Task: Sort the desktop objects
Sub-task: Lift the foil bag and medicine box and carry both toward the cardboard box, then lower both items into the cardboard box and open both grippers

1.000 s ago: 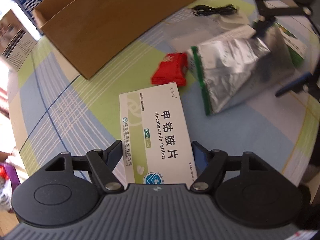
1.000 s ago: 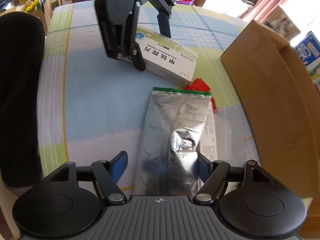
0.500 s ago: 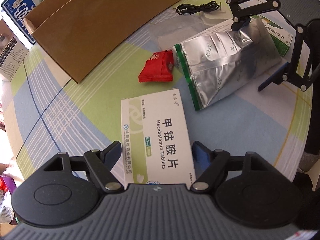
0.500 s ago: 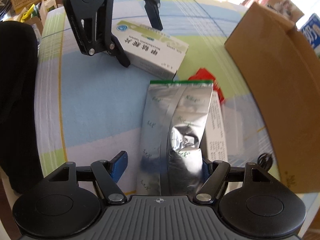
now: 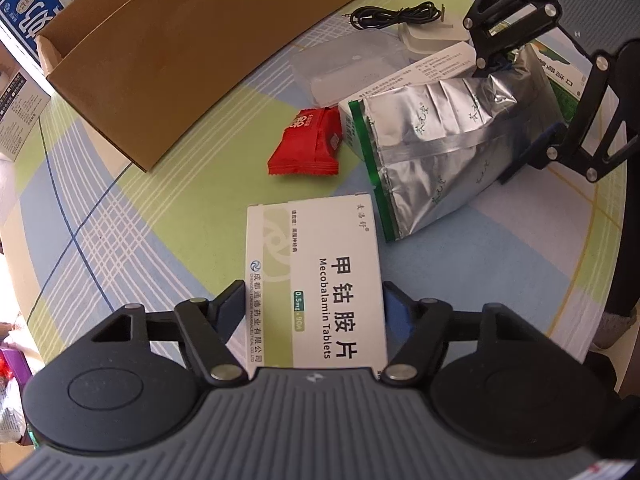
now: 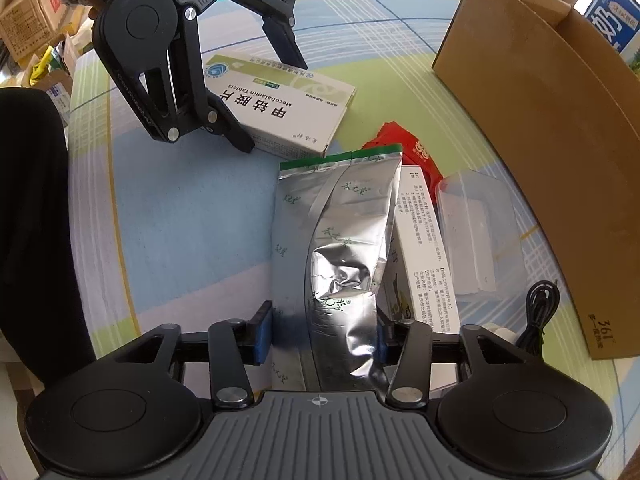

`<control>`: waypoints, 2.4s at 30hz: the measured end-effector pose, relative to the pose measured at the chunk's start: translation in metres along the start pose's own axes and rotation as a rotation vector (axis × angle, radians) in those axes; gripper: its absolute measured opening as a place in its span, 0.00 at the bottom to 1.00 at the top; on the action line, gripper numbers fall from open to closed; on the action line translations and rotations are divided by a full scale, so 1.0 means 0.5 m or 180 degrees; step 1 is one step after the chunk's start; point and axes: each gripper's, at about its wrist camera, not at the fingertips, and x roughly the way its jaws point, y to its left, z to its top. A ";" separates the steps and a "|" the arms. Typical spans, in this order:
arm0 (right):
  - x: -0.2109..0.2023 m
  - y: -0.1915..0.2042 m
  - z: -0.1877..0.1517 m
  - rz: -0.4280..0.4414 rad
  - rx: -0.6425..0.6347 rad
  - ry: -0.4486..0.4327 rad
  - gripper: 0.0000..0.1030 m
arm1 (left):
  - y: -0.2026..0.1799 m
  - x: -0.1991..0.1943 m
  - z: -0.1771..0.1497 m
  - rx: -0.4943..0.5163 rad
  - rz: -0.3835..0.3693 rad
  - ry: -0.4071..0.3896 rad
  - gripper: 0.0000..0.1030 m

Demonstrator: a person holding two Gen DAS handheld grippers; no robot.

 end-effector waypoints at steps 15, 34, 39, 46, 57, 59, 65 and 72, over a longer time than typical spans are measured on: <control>-0.073 0.020 -0.017 -0.0105 0.0096 -0.0195 0.36 | -0.009 -0.054 -0.008 -0.0124 0.0134 0.0067 0.65; -0.210 0.006 -0.017 -0.0478 0.0226 -0.0438 0.36 | -0.018 -0.188 0.069 -0.0572 0.0417 -0.0085 0.65; -0.242 -0.018 -0.007 -0.0573 0.0282 -0.0523 0.36 | -0.021 -0.209 0.101 -0.0587 0.0469 -0.0117 0.65; -0.278 -0.055 0.002 -0.0685 0.0320 -0.0591 0.36 | -0.017 -0.222 0.139 -0.0540 0.0508 -0.0151 0.65; -0.329 -0.158 0.014 -0.0831 0.0602 -0.0746 0.36 | 0.065 -0.255 0.237 -0.0796 0.0601 -0.0395 0.65; -0.338 -0.186 0.024 -0.0878 0.0678 -0.0779 0.36 | 0.087 -0.259 0.263 -0.0888 0.0620 -0.0471 0.65; -0.356 -0.284 0.059 -0.0913 0.1057 -0.0909 0.36 | 0.151 -0.260 0.334 -0.1130 0.0690 -0.0620 0.65; -0.342 -0.403 0.093 -0.0945 0.1462 -0.0984 0.36 | 0.226 -0.230 0.399 -0.1334 0.0714 -0.0704 0.65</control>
